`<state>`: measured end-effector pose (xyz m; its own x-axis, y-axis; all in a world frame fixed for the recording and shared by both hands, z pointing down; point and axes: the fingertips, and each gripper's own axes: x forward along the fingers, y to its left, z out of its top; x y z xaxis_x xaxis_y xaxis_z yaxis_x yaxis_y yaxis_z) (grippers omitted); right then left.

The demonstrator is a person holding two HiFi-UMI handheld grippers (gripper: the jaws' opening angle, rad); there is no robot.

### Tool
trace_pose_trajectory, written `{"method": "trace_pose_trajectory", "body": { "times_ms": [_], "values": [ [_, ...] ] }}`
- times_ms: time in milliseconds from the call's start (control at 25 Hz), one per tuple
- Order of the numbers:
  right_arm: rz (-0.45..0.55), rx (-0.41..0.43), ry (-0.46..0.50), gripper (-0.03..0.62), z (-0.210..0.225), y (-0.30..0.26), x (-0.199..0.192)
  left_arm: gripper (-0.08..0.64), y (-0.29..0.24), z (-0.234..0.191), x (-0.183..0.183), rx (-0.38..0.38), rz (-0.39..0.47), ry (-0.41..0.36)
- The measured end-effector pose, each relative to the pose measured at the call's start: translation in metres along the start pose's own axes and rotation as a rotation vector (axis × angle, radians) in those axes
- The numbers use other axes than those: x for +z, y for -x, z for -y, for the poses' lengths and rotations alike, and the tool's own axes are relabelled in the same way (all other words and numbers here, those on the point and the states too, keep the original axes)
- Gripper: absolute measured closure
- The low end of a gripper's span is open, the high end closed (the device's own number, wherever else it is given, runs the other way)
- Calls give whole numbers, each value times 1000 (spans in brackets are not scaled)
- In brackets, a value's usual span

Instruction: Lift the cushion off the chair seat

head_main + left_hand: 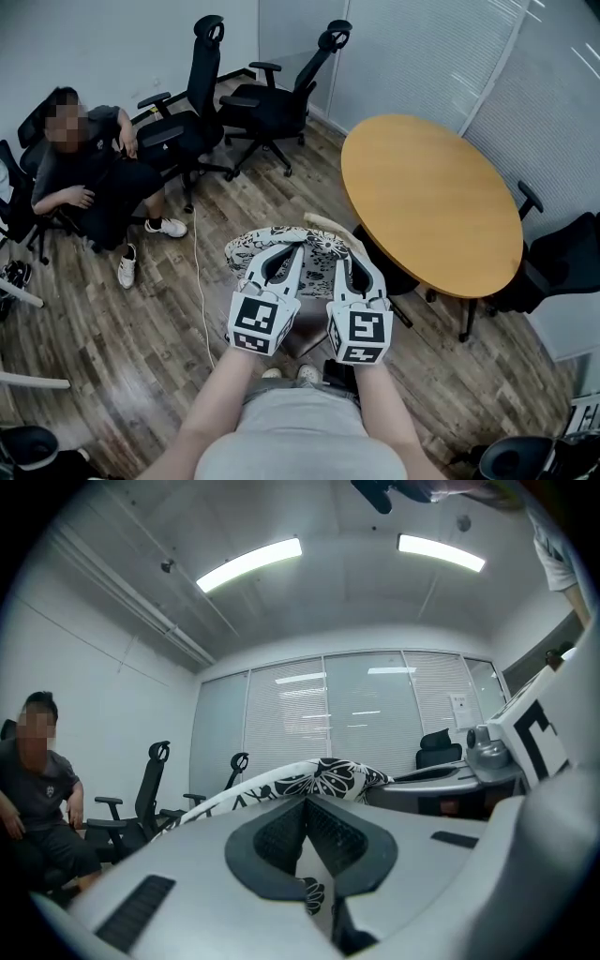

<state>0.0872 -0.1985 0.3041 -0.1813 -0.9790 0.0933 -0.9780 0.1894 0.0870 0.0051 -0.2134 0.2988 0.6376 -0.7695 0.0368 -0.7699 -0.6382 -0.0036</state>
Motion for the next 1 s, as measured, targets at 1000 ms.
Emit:
{"method": "trace_pose_trajectory", "body": {
  "times_ms": [1000],
  "values": [
    [24,-9,22,557,-5,11,5,563,6,3,8,14,17,-6]
  ]
}}
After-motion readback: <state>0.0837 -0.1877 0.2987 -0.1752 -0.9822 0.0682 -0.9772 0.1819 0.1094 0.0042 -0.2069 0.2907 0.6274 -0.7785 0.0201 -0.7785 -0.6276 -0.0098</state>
